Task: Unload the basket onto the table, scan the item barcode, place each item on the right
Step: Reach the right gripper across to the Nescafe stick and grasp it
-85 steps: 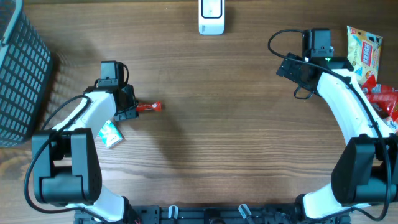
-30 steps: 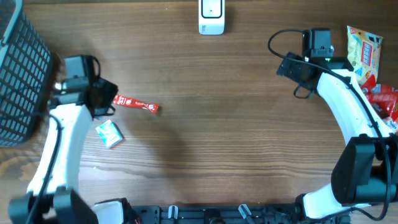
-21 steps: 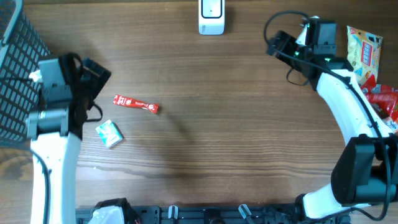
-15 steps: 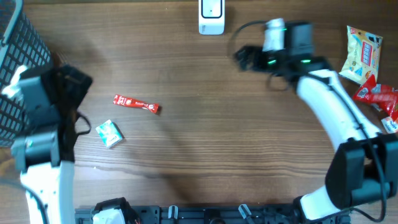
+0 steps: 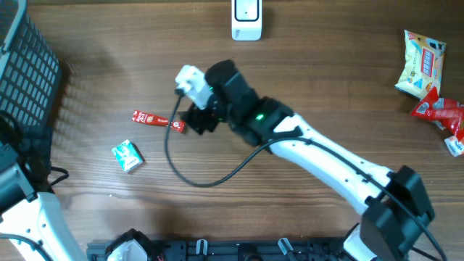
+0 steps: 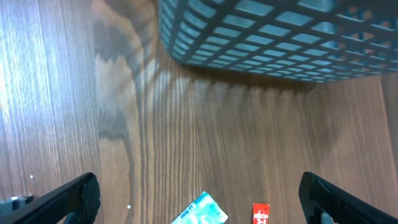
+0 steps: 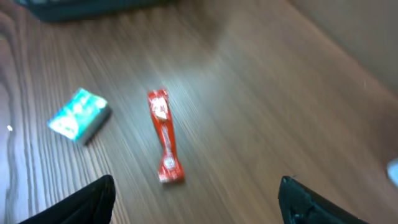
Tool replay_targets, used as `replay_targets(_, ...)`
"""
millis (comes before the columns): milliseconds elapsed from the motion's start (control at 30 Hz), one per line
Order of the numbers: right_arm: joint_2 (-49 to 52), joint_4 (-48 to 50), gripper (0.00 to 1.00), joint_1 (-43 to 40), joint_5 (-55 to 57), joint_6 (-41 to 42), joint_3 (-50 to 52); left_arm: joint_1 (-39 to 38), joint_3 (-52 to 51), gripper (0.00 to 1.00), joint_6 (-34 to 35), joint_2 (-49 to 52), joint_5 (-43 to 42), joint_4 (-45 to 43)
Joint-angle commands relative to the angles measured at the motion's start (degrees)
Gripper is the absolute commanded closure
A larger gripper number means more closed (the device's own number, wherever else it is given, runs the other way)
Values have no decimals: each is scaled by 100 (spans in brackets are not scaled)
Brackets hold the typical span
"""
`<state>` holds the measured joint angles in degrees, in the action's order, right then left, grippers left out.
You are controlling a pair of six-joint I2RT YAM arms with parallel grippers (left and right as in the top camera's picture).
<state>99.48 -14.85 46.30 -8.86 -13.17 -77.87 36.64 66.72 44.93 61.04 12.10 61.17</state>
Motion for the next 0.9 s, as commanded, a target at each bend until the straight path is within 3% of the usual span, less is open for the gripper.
replay_targets(0,667,326,12,177,-203,17,-90,81,70,0,94,26,-208,72)
replay_targets(133,1097,916,11,192,-911,358,-90,81,70,0,94,26,-203,179)
replay_targets(267,1410,1314,4,192,-1425,651,-105,81,70,0,94,26,-205,195)
replay_targets(433,1851,737,4,184,-1521,925,-597,81,70,0,94,26,-203,219)
replay_targets(633,2433,-713,0,186,-1521,560,-1766,81,70,0,94,26,-205,299)
replay_targets(867,2741,-656,1,249,-1526,400,-1788,81,70,0,94,26,-205,302)
